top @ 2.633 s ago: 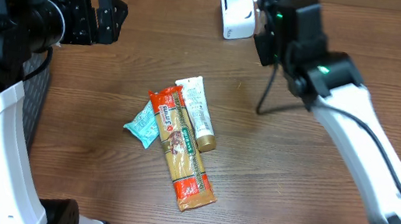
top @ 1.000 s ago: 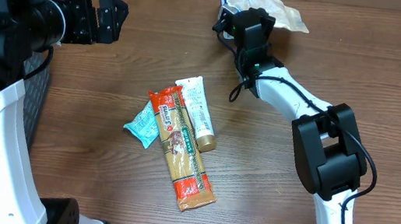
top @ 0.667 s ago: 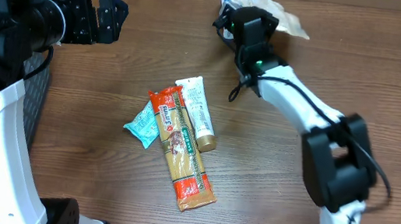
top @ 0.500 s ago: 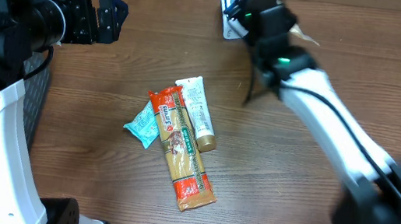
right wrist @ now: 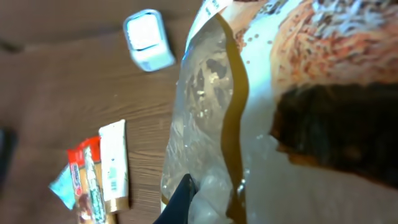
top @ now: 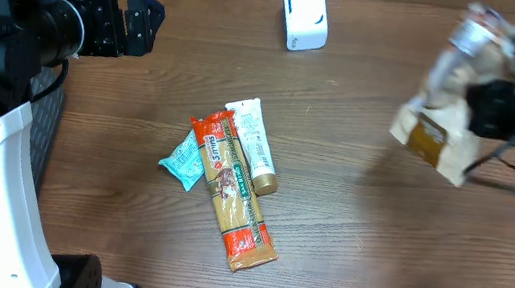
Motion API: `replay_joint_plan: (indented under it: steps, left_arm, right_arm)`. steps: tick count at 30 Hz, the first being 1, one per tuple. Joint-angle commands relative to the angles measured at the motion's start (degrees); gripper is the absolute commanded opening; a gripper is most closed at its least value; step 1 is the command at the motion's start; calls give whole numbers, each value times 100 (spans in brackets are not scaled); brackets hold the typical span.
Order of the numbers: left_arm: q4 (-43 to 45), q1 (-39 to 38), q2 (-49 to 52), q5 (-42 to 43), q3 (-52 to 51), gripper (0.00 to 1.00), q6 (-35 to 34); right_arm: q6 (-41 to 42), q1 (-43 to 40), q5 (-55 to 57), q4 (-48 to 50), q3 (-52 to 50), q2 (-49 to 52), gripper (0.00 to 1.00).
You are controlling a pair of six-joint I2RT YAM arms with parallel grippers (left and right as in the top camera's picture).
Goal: Scan the item barcode
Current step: 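Carry the pouch right and release it on the table edge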
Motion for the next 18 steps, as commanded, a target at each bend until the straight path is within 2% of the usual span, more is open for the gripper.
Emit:
replay_joint_plan:
  steps: [1,3,4,10,16,18]
  left_arm:
    - [4,59,33,-28,85,100,20]
    - [4,59,33,-28,85,99,22]
    - [4,59,33,-28,85,100,22]
    - [4,59,33,-28,85,100,20]
    - [4,59,33,-28,85,99,22]
    - [4,59,33,-28,85,100,20]
  right_arm:
    - [295,-977,-1073,76,-562,214,4]
    - [299,-1340,-1364,295,-933,297,4]
    - [450,-1690,-1652,699,-1451,389,4]
    - [1193,-2428,-1711,2465,-2918,728,4]
    - [2205,-2962,-1698,4548,-3963,1001,4]
    - [2247,-3084,-1569,4734,-4002,1078,4]
